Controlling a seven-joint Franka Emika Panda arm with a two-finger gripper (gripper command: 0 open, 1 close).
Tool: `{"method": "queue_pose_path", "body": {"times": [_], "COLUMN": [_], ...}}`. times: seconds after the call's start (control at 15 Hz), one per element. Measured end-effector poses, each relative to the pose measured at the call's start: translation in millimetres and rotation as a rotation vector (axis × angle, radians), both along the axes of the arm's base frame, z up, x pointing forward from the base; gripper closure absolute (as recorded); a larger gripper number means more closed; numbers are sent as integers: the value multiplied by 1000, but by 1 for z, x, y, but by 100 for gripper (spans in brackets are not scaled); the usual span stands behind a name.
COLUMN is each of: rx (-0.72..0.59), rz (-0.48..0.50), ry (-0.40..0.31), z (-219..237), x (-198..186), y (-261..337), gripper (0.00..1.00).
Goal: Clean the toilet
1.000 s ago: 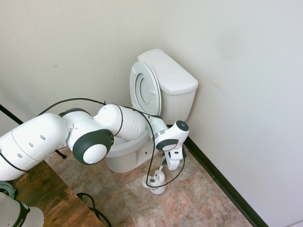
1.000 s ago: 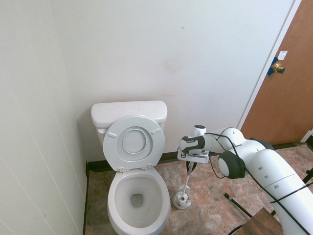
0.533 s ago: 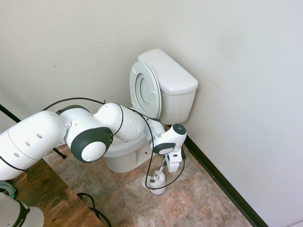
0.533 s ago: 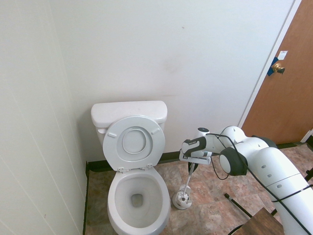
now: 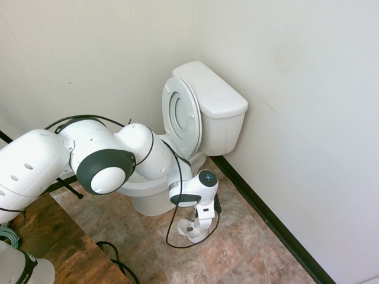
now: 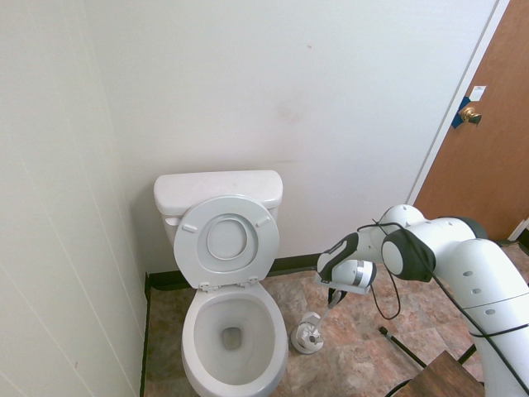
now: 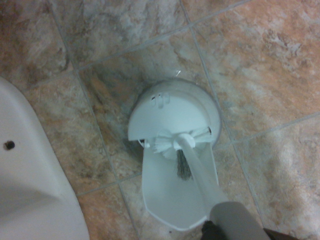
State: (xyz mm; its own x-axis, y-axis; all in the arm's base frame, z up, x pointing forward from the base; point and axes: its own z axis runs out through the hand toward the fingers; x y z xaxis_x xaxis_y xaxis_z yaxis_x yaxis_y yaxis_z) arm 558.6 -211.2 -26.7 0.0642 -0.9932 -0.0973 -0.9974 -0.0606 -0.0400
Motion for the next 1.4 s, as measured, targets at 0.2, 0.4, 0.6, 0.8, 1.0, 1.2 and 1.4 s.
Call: {"method": "queue_pose_path", "body": {"times": [0.2,0.4,0.6,0.8,1.0,1.2,1.4], "rx": [-16,-38,-55,-75,-102,-144,-172], "rz": [17,32,29,36,68,108,153], "ry": [-14,-44,-80,-111,-138,-162,-199], "z": [35,94,155,211,263,313,355], "x": [-9,-14,-33,-56,-61,-62,-80], "y": [22,37,44,60,96,146,206], "gripper": [100,100,100,100,100,100,100]}}
